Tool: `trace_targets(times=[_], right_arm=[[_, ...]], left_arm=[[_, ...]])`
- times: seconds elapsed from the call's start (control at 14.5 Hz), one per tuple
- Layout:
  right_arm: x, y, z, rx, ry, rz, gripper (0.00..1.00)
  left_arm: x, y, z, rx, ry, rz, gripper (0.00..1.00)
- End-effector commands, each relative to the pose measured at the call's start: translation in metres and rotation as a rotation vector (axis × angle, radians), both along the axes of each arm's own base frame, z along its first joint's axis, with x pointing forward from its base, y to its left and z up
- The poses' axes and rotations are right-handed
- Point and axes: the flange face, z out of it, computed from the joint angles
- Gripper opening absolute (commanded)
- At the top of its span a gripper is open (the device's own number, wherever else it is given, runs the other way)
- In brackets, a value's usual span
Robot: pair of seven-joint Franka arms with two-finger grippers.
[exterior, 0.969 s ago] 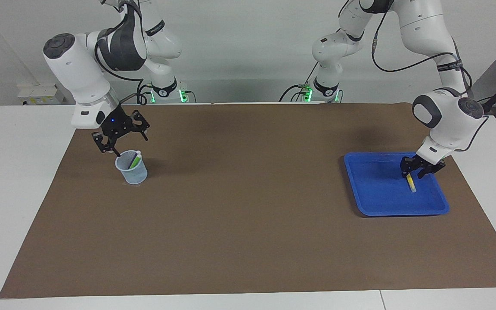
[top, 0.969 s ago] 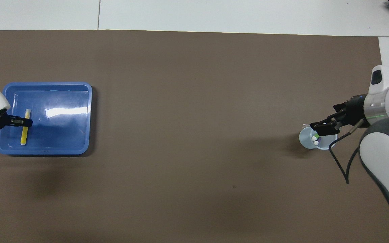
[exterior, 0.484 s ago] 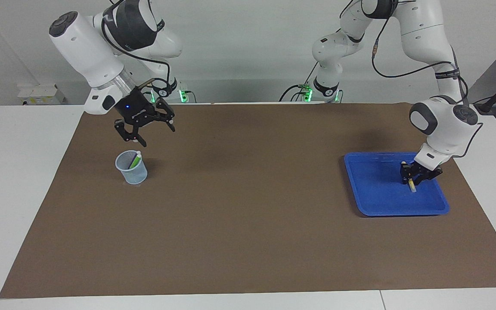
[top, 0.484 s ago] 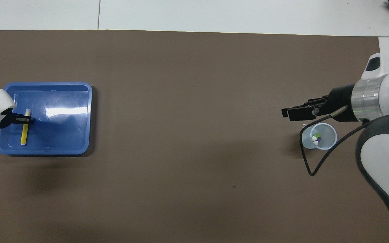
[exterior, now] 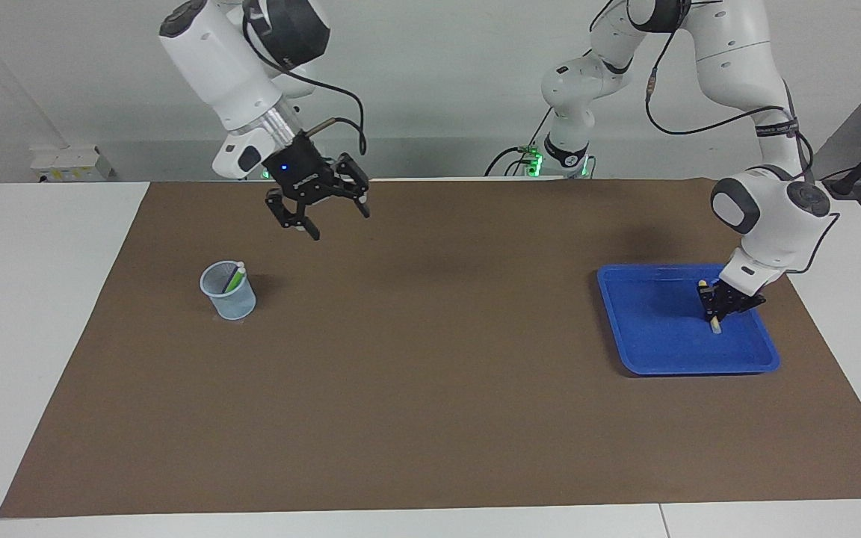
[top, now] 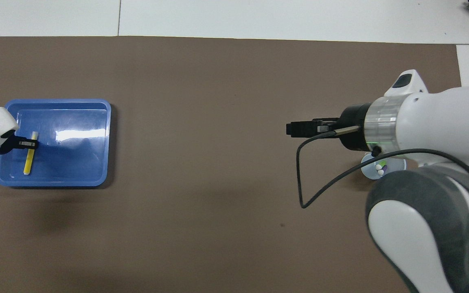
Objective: Transfer and insert pens with both arms
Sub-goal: 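Open the right gripper and pull it back from the cup, then grasp the yellow pen with the left gripper while the right gripper approaches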
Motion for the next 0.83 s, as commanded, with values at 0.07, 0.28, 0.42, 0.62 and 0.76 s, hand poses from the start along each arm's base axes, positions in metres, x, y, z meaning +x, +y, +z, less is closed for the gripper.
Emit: trace_targets(times=[0.07, 0.28, 0.42, 0.62, 0.76], right_arm=[[-0.012, 0.050, 0.004, 0.081, 0.043, -0.116, 1.00], [-0.014, 0.057, 0.006, 0.174, 0.089, -0.158, 1.00], [-0.014, 0.057, 0.007, 0.215, 0.117, -0.192, 1.00], [-0.015, 0.069, 0.004, 0.249, 0.120, -0.244, 1.00], [-0.021, 0.083, -0.003, 0.272, 0.124, -0.257, 1.00]], left_arm=[[0.004, -0.004, 0.001, -0.011, 0.058, 0.098, 0.00], [0.019, -0.034, 0.030, -0.033, 0.135, 0.236, 0.00], [0.023, -0.052, 0.052, -0.057, 0.168, 0.327, 0.00], [0.020, -0.080, 0.082, -0.152, 0.187, 0.505, 0.00], [0.013, -0.103, 0.107, -0.220, 0.222, 0.655, 0.00]])
